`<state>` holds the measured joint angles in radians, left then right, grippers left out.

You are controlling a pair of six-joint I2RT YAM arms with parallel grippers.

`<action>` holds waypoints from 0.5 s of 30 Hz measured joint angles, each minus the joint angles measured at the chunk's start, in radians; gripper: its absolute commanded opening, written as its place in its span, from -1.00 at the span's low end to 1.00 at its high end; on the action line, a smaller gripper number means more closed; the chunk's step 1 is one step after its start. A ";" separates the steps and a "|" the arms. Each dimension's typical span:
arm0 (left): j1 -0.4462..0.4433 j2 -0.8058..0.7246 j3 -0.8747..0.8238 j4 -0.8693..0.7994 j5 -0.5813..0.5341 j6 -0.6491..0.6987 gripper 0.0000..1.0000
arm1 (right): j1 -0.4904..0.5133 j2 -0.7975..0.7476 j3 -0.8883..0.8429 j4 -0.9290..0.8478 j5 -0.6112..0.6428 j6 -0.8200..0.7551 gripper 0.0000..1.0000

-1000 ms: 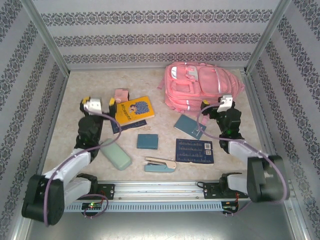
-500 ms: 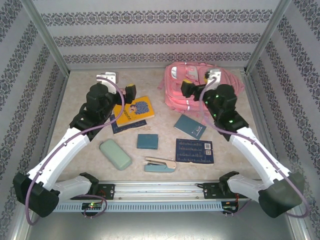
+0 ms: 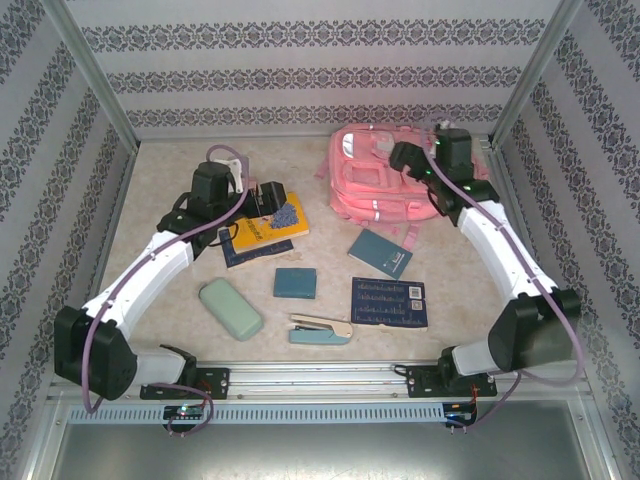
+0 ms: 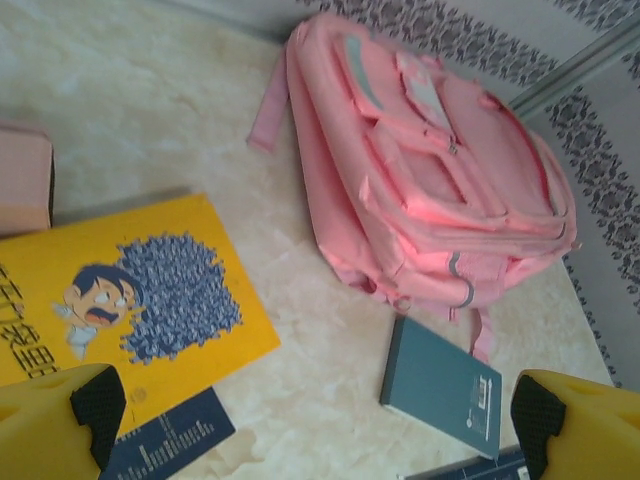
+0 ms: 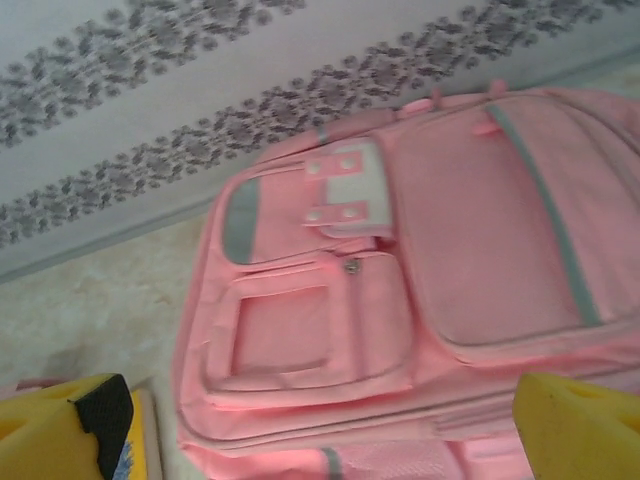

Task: Pack books, pencil case, and school supplies into a backpack

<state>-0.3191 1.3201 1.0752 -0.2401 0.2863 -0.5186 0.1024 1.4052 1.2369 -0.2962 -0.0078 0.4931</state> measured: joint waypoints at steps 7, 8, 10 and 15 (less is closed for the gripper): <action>0.001 0.075 0.004 -0.045 0.055 -0.018 1.00 | -0.254 0.190 0.125 -0.085 -0.048 0.093 0.87; 0.001 0.082 0.004 -0.048 0.061 -0.021 1.00 | -0.285 0.223 0.126 -0.079 -0.078 0.118 0.83; 0.001 0.084 0.005 -0.053 0.070 -0.023 1.00 | -0.341 0.275 0.108 -0.054 -0.134 0.169 0.77; 0.001 0.084 0.005 -0.053 0.089 -0.022 1.00 | -0.449 0.433 0.110 0.000 -0.248 0.246 0.60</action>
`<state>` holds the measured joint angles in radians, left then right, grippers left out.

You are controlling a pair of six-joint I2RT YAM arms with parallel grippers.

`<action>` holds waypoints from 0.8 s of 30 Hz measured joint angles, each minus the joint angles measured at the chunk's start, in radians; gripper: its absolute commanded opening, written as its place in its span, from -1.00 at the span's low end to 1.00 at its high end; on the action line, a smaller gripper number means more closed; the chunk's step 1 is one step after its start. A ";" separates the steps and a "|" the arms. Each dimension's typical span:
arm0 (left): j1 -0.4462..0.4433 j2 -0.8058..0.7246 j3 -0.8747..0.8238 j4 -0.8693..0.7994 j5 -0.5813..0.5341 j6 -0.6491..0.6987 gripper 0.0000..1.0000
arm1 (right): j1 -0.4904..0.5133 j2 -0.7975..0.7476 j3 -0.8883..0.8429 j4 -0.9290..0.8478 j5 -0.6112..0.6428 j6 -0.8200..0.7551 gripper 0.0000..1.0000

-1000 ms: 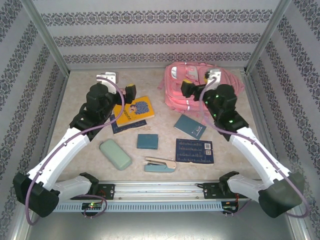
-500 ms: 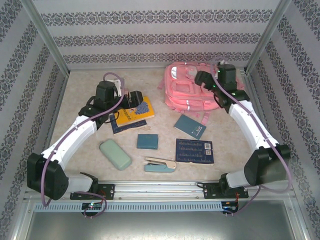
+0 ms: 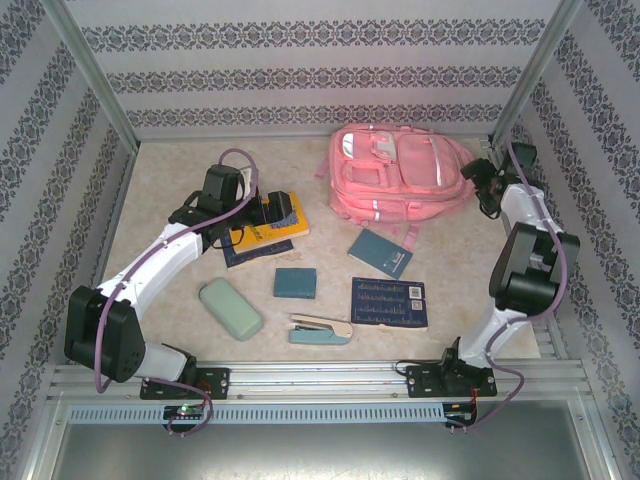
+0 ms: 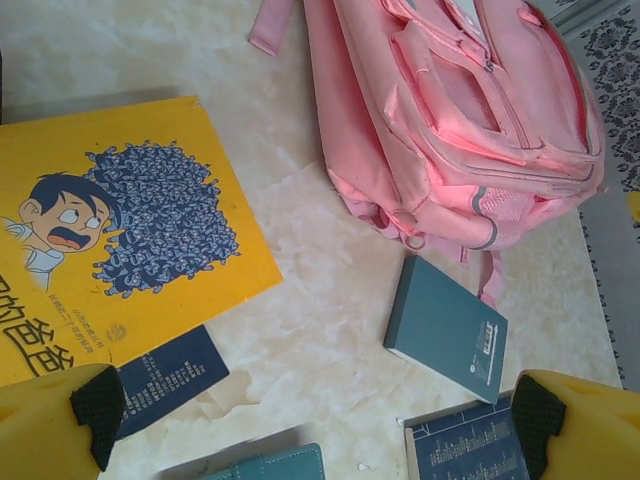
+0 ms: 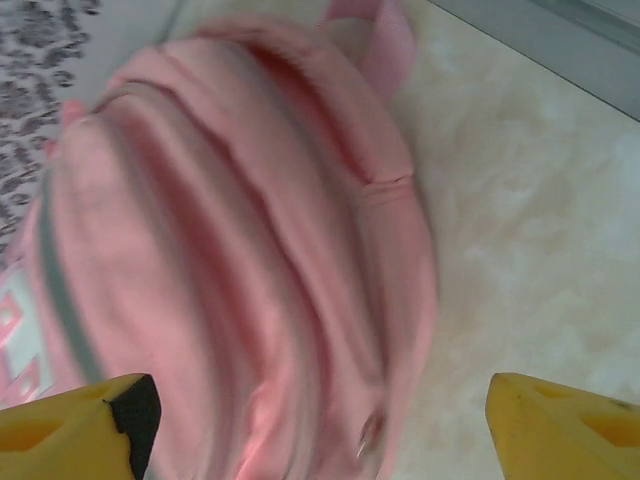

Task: Pack books, pencil case, and school supplies into a backpack

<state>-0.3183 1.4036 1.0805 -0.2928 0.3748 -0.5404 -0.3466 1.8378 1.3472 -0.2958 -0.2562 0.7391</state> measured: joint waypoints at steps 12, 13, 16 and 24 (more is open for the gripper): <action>0.000 0.000 -0.007 0.045 0.043 0.001 1.00 | -0.005 0.132 0.017 0.163 -0.084 0.087 -0.65; 0.000 0.000 -0.007 0.046 0.042 0.001 1.00 | -0.005 0.136 0.016 0.177 -0.087 0.098 -0.78; 0.000 0.000 -0.008 0.046 0.038 0.004 1.00 | -0.005 0.139 -0.008 0.232 -0.098 0.138 -1.00; -0.008 0.039 0.011 0.036 0.024 -0.021 1.00 | 0.008 0.062 -0.145 0.346 -0.100 0.209 -1.00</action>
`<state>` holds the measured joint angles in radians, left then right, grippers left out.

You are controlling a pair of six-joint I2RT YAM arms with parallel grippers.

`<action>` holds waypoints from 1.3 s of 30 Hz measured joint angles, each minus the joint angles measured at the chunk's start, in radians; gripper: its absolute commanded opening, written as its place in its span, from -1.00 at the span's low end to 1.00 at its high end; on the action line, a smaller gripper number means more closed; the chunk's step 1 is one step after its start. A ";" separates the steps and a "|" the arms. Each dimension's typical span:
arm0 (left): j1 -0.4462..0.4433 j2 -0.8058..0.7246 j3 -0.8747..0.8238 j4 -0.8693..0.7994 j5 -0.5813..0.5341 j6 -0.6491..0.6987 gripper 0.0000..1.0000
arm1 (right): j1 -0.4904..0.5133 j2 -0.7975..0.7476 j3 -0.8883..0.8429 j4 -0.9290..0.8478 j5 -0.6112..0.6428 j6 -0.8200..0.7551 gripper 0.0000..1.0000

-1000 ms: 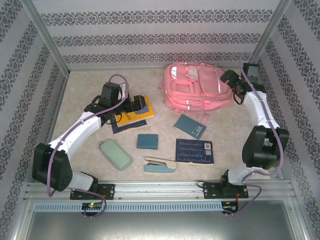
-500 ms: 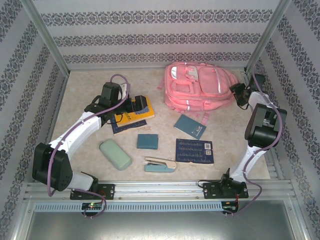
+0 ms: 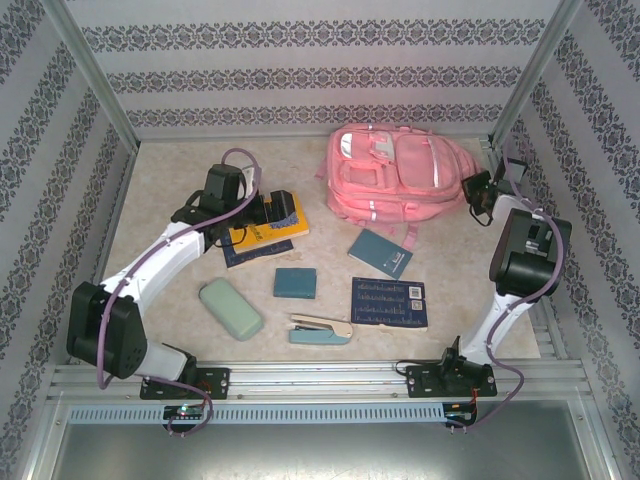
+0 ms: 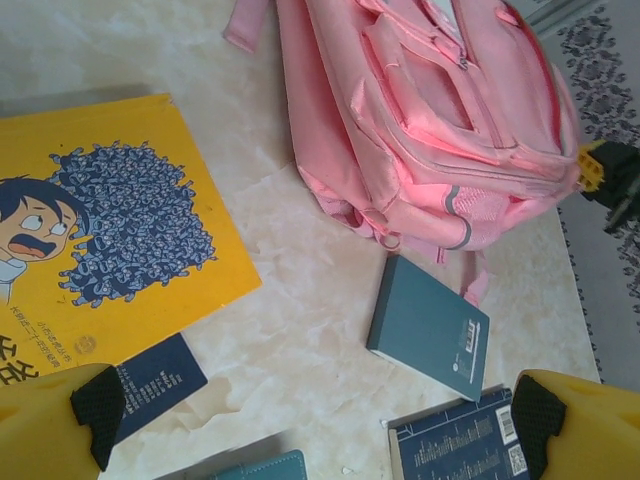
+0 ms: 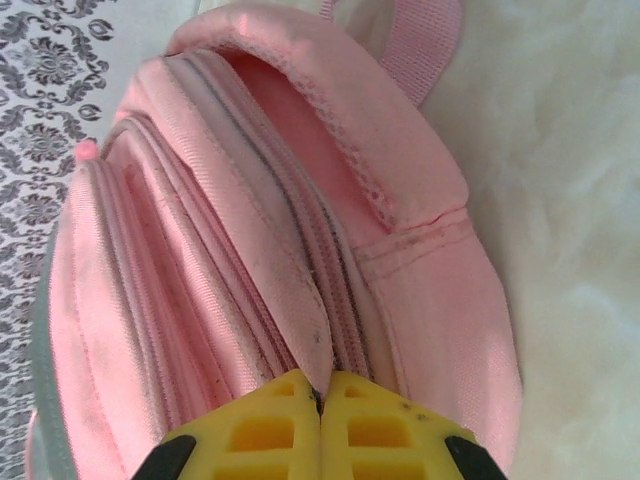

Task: Pack books, pencil case, and school supplies into a backpack

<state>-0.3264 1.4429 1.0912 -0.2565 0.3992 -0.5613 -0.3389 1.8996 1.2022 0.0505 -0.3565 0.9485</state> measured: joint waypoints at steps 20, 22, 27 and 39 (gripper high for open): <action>-0.186 0.537 0.427 0.065 0.050 -0.258 0.79 | 0.235 -0.435 -0.100 -0.068 0.090 0.094 -1.00; -0.194 0.609 0.512 0.045 0.053 -0.258 0.77 | 0.254 -0.463 -0.130 -0.076 0.115 0.097 -1.00; -0.188 0.761 0.732 -0.087 0.037 -0.233 0.79 | 0.320 -0.534 -0.190 -0.085 0.214 0.097 -1.00; -0.112 0.927 1.135 -0.321 -0.080 -0.172 0.91 | 0.734 -0.557 -0.270 -0.086 0.483 0.208 -0.99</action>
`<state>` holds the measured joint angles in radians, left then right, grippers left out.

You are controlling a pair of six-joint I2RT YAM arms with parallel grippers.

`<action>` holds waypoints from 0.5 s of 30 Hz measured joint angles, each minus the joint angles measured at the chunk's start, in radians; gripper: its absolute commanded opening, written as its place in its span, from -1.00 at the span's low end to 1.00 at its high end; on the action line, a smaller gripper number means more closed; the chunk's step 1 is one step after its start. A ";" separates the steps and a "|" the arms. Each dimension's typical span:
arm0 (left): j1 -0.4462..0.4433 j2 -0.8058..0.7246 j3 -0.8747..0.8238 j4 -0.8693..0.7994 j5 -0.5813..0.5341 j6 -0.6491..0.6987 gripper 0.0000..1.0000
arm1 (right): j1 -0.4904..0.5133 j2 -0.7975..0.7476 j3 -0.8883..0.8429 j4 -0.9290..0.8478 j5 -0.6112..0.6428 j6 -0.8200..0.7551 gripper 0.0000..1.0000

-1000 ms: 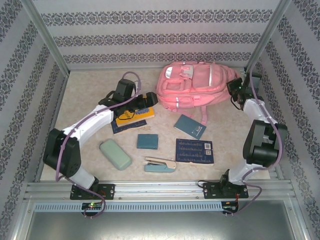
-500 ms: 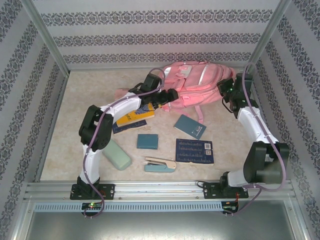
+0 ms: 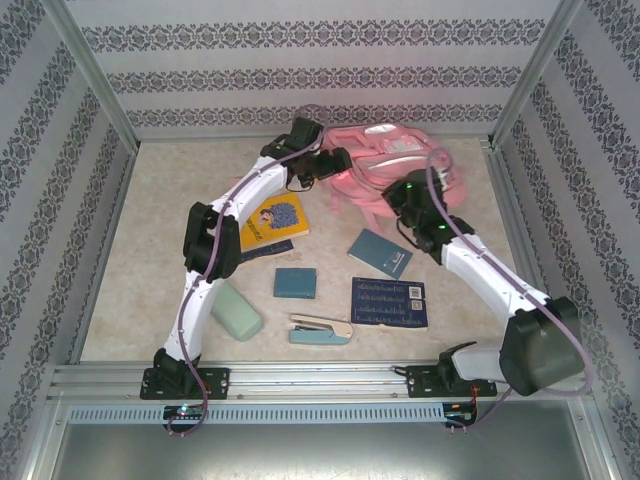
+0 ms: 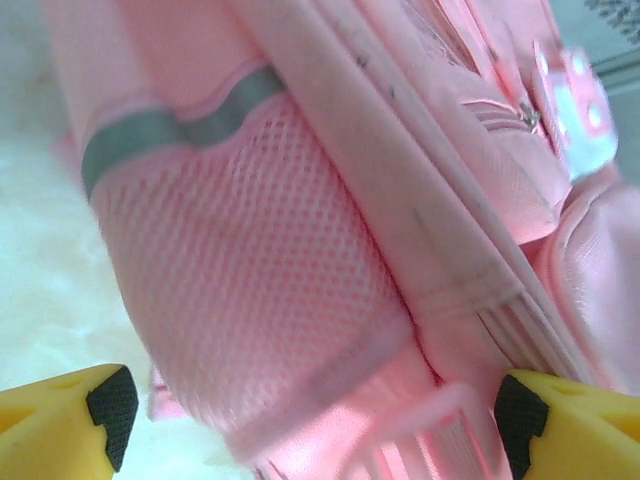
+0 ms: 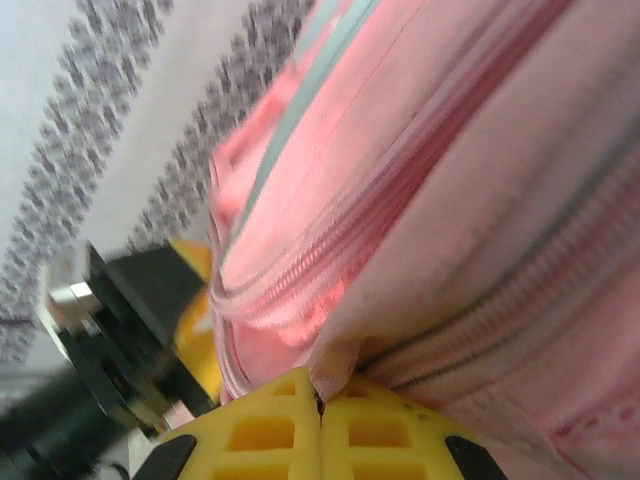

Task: Pack books, pencil case, and school supplies into a backpack

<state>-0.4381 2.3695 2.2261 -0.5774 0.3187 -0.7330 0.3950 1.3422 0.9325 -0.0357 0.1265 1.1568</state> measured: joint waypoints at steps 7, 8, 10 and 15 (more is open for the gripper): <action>0.034 -0.128 -0.090 -0.032 0.010 0.037 0.98 | 0.157 0.111 0.004 0.040 0.108 0.143 -0.65; 0.035 -0.158 -0.101 -0.038 0.010 0.043 0.98 | 0.167 0.138 0.014 0.053 0.097 0.150 -0.63; 0.044 -0.232 -0.127 -0.046 0.013 0.052 0.98 | 0.183 0.205 0.062 0.068 0.057 0.148 -0.44; 0.103 -0.442 -0.203 -0.067 0.003 0.074 0.96 | 0.204 0.359 0.212 0.147 -0.127 0.081 0.60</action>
<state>-0.3347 1.9278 2.0228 -0.6441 0.3214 -0.6586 0.5987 1.7016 1.1446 0.1116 -0.0010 1.2381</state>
